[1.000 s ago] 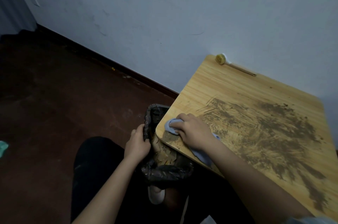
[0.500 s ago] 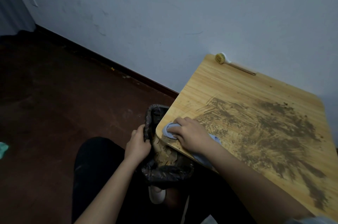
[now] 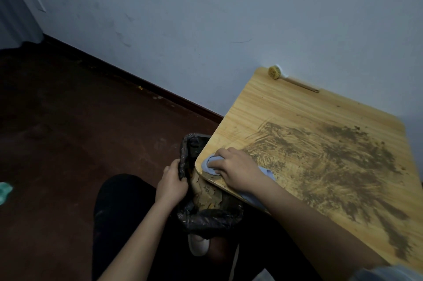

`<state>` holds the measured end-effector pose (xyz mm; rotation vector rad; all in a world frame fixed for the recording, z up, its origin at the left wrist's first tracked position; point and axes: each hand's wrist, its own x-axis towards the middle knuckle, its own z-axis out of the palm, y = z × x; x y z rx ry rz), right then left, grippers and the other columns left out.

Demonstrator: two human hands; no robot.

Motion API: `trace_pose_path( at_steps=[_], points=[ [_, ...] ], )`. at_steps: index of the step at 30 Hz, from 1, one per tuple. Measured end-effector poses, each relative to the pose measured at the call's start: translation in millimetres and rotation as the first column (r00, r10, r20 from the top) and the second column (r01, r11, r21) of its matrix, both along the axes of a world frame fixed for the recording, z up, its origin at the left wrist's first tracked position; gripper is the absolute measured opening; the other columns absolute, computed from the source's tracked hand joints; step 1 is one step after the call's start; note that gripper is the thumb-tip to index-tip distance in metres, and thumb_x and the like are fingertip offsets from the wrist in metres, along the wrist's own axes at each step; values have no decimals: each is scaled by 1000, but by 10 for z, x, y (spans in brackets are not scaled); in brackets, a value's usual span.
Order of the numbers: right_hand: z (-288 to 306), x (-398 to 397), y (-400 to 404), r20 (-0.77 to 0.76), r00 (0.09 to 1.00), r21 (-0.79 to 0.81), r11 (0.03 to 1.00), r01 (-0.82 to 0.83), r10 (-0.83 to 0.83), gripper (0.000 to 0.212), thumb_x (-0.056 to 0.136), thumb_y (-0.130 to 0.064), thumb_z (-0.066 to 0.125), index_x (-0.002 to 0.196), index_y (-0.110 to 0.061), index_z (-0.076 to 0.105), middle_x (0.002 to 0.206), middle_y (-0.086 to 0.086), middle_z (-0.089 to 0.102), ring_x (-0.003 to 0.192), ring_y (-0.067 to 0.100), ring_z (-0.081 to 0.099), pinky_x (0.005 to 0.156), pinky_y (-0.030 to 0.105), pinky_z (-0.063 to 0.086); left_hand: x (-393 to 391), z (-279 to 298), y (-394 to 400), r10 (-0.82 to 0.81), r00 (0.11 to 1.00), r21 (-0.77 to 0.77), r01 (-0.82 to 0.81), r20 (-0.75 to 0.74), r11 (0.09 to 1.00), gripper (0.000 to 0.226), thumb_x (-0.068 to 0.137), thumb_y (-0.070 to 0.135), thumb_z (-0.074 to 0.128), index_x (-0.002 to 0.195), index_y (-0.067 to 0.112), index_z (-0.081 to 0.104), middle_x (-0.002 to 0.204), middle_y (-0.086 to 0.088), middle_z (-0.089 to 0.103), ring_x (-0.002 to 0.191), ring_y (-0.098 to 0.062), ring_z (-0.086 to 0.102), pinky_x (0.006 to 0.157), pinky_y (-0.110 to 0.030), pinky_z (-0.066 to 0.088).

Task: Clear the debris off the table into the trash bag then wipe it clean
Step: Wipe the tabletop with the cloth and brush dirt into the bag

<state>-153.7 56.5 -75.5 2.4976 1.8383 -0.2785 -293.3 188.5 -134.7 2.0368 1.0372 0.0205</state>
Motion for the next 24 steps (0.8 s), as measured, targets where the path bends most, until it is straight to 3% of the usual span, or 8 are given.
trace_pose_path(
  at_steps=[24],
  points=[
    [27,-7,-73,-56,995,8,996,-84,84,32,101,-20,41,127,-26,60,130,6,51,107,31,48,86,46,41,25,4,-3,1,1000,-18,-1,13,1000,57,91,17,51,143,28,31,137,-6,41,114,-29,53,88,-36,44]
  ],
)
